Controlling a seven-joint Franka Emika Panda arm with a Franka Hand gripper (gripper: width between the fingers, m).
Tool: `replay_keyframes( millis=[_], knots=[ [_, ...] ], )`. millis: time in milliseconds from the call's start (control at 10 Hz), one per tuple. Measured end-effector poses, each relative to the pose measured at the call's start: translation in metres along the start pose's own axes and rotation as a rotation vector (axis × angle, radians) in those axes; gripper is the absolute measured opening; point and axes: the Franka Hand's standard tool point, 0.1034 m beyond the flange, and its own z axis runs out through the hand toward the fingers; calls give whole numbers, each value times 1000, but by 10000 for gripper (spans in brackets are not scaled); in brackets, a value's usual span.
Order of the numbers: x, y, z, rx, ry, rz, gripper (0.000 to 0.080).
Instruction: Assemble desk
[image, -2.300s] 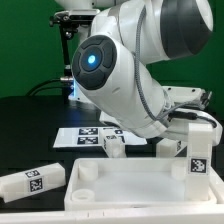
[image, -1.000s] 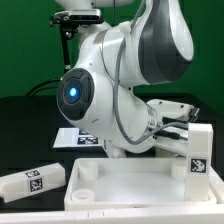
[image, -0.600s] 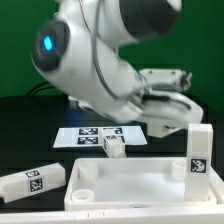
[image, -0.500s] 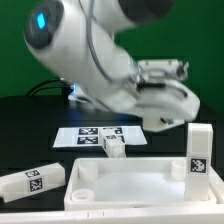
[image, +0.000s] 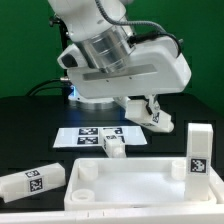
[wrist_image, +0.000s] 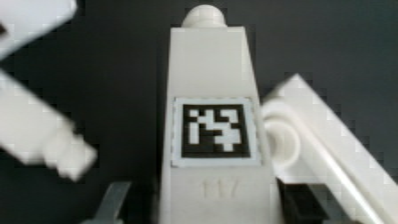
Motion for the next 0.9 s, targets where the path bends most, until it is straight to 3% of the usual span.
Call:
replay_keyframes(
  millis=[100, 200, 300, 400, 700, 800, 900],
  knots=[
    [10, 3, -26, 7, 33, -50, 284],
    [26, -3, -53, -21, 140, -125, 284],
    [29, -22, -57, -49, 246, -177, 284],
    [16, -37, -41, -55, 284, -179, 284],
    [23, -40, -40, -32, 471, -210, 284],
    [27, -37, -44, -55, 495, -262, 284],
    [40, -38, -67, -55, 545, -302, 284]
  ],
)
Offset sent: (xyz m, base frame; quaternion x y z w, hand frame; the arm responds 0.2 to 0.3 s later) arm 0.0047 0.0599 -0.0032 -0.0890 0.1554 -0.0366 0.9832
